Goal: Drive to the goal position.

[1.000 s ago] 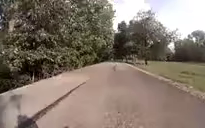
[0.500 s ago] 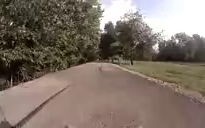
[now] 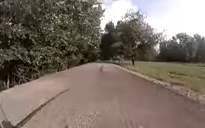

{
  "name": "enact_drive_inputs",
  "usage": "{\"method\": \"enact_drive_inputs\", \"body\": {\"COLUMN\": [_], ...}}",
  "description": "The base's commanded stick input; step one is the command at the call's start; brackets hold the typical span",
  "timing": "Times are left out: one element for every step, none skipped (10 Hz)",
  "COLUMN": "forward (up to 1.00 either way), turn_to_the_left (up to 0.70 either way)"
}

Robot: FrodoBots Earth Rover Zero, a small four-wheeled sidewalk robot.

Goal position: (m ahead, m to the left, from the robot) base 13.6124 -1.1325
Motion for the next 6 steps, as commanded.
{"method": "enact_drive_inputs", "body": {"forward": [0.7,0.7,0.7,0.7,0.7,0.7], "turn_to_the_left": [0.0,0.0,0.0,0.0,0.0,0.0]}}
